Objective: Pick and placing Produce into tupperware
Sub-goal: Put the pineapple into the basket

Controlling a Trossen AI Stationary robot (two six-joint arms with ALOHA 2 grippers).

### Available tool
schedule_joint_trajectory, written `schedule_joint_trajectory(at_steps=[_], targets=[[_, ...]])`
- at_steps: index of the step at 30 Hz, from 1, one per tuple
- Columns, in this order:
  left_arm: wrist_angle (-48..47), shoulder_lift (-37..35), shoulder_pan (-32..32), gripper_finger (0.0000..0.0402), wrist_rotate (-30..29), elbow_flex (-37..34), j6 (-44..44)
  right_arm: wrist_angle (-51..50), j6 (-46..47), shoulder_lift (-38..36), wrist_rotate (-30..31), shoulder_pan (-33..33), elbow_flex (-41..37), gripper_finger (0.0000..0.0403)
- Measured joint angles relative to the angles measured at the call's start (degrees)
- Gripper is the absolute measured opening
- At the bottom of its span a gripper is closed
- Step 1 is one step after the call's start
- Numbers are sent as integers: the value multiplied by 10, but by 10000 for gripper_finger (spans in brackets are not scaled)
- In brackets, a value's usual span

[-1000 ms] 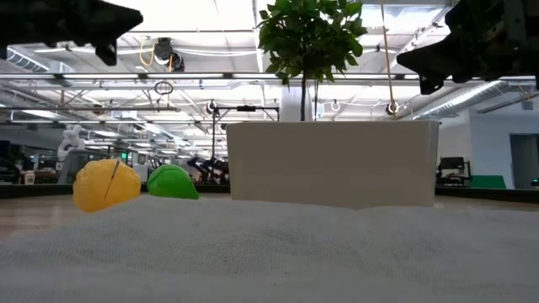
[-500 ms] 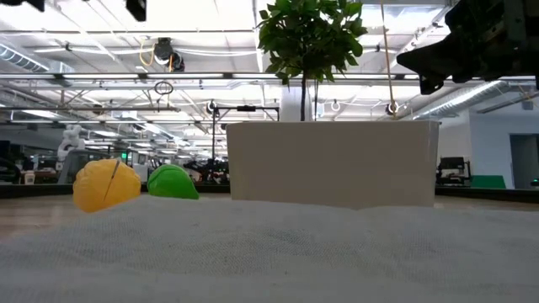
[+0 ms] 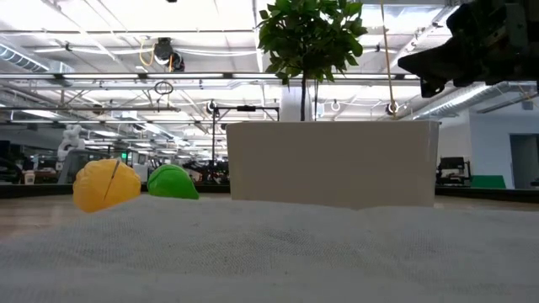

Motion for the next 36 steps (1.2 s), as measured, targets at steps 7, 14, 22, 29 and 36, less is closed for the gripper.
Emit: schedule_joint_trajectory(at_steps=[7,14,22,29,36], targets=[[1,20,-23,33,0,14,-3,68,1,0,0,0,-26,0],[-58,29,-42,33,-3,14,3,76,4,0,0,0,-30,0],[-97,29,-46,33,-15,17,-5,76,4,0,0,0,-30,0],[-169,64,-43,33,-15,93,-6,76,3,0,0,0,-30,0],[-251,150,-44,33,-15,190,11,75,4,3,0,0,-30,0]])
